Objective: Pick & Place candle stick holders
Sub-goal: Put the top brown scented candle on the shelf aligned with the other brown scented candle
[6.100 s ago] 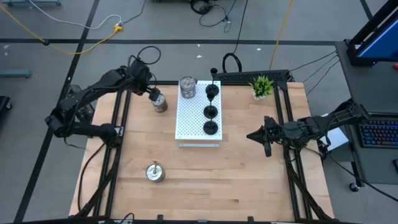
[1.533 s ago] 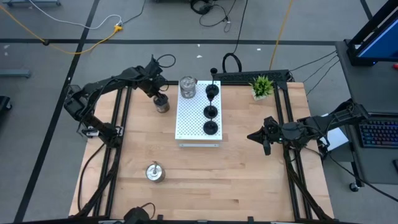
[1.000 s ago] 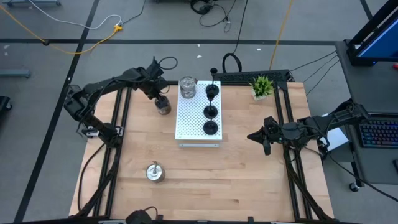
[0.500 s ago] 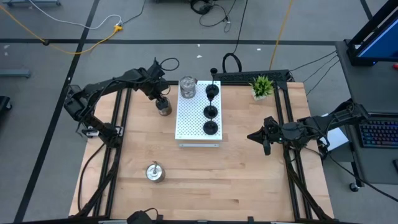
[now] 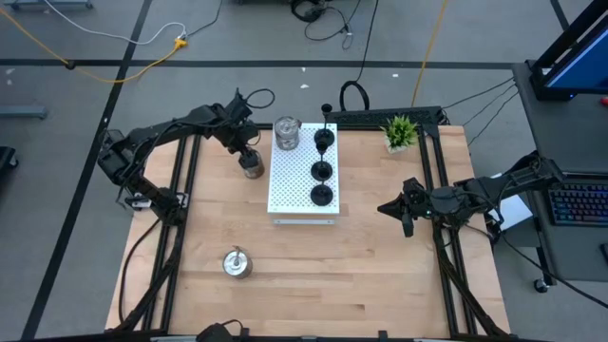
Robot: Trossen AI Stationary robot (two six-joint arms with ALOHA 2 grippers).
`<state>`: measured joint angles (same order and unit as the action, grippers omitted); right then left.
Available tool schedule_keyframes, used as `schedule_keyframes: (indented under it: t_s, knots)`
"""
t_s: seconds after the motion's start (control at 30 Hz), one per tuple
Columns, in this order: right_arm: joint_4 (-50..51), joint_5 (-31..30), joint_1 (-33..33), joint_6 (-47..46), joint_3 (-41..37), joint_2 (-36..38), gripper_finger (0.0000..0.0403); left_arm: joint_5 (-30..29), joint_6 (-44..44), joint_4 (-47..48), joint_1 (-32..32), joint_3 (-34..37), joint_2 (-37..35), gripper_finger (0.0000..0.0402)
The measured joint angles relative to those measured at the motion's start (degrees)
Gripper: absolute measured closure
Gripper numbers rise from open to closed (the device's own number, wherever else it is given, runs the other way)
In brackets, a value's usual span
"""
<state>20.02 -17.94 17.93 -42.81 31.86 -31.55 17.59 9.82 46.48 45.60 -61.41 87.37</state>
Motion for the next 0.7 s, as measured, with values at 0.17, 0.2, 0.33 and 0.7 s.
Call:
schedule_keyframes:
  t_s: [0.17, 0.2, 0.33, 0.7]
  knots:
    - [0.0, 0.0, 0.0, 0.0, 0.0, 0.0, 0.0403, -0.6, -0.1, 0.0, 0.0, 0.0, -0.1, 0.0002]
    - [0.0, 0.0, 0.0, 0.0, 0.0, 0.0, 0.0403, -1.4, -0.4, 0.0, 0.0, 0.0, -0.3, 0.0002]
    - [0.0, -0.1, 0.0, 0.0, 0.0, 0.0, 0.0403, -2.7, -1.3, 0.0, -0.9, -0.1, -1.4, 0.0002]
    - [0.0, 0.1, -2.6, 0.4, 0.0, 0.0, 0.0403, -8.6, -3.3, 1.6, -4.3, -0.1, -3.7, 0.0002]
